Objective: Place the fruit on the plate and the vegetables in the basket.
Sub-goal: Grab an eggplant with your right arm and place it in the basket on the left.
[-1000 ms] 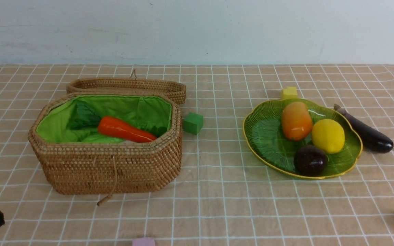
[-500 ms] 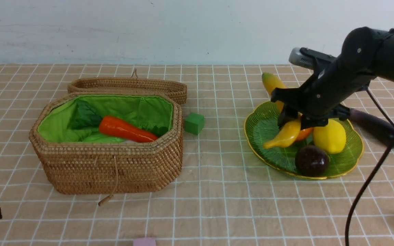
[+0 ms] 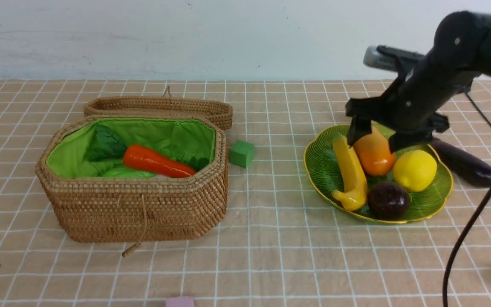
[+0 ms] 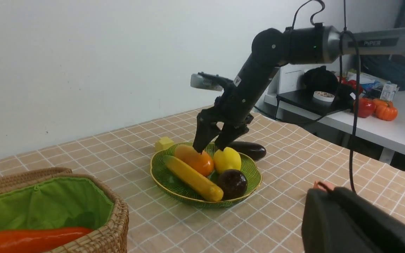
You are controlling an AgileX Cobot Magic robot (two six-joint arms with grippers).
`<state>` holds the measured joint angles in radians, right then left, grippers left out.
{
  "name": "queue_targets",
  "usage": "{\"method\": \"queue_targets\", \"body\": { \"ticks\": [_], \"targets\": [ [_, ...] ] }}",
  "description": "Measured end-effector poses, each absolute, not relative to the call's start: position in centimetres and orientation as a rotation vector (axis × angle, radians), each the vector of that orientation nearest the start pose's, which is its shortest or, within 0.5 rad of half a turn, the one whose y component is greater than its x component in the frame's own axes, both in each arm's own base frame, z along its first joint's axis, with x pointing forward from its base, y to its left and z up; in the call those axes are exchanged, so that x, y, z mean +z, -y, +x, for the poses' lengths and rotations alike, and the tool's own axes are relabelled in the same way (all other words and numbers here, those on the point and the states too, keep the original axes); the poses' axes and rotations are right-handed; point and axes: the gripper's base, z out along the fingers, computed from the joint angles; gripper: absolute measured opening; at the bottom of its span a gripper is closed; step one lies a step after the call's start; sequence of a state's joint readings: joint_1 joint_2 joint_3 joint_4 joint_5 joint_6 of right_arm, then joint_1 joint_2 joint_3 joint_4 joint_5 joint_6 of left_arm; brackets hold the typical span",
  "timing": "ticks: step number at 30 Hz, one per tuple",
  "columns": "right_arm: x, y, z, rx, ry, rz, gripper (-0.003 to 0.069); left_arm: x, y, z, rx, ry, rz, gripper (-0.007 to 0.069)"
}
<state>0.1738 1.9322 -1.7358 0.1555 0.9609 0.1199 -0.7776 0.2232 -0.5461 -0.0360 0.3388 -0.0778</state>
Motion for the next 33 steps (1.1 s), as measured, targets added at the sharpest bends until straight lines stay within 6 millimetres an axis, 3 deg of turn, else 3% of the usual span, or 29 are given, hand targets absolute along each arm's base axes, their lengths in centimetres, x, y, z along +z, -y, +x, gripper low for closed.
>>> {"method": "queue_targets", "body": {
  "ticks": [3,4,5,7,8,10,11,13,16,22,33],
  "targets": [
    [31.9,-5.1,42.2,0.048,-2.624,-0.132,0.0521,35.3,3.2,3.1,-0.73,-1.419,0.499,0.0],
    [32.1,-4.3,42.2,0.013,-2.632,-0.143,0.051,35.3,3.2,3.1,-0.731,-1.417,0.499,0.0],
    [32.7,-2.0,42.2,-0.09,-2.638,-0.185,0.0474,35.4,3.2,3.1,-0.733,-1.406,0.494,0.0],
    [32.5,0.7,42.6,-0.136,-2.65,-0.214,0.0449,35.5,3.2,3.1,-0.734,-1.404,0.494,0.0],
    [31.9,2.5,42.9,-0.125,-2.658,-0.2,0.0446,35.5,3.2,3.1,-0.734,-1.402,0.493,0.0],
    [31.2,4.2,43.3,-0.111,-2.664,-0.202,0.0449,35.5,3.2,3.1,-0.734,-1.401,0.492,0.0],
    [29.3,6.3,44.0,-0.062,-2.681,-0.208,0.0474,35.5,3.2,3.1,-0.734,-1.401,0.492,0.0],
    [28.3,7.4,44.4,-0.048,-2.691,-0.22,0.0494,35.5,3.2,3.1,-0.734,-1.401,0.492,0.0],
    [24.8,10.4,45.4,-0.013,-2.701,-0.242,0.0577,35.5,3.2,3.1,-0.735,-1.402,0.492,0.0002],
    [20.6,11.7,47.1,0.026,-2.67,-0.246,0.0619,35.3,3.2,3.1,-0.731,-1.425,0.501,0.0004],
    [16.3,11.6,48.4,0.028,-2.672,-0.327,0.0547,35.1,3.3,3.1,-0.739,-1.446,0.503,0.0007]
  ]
}}
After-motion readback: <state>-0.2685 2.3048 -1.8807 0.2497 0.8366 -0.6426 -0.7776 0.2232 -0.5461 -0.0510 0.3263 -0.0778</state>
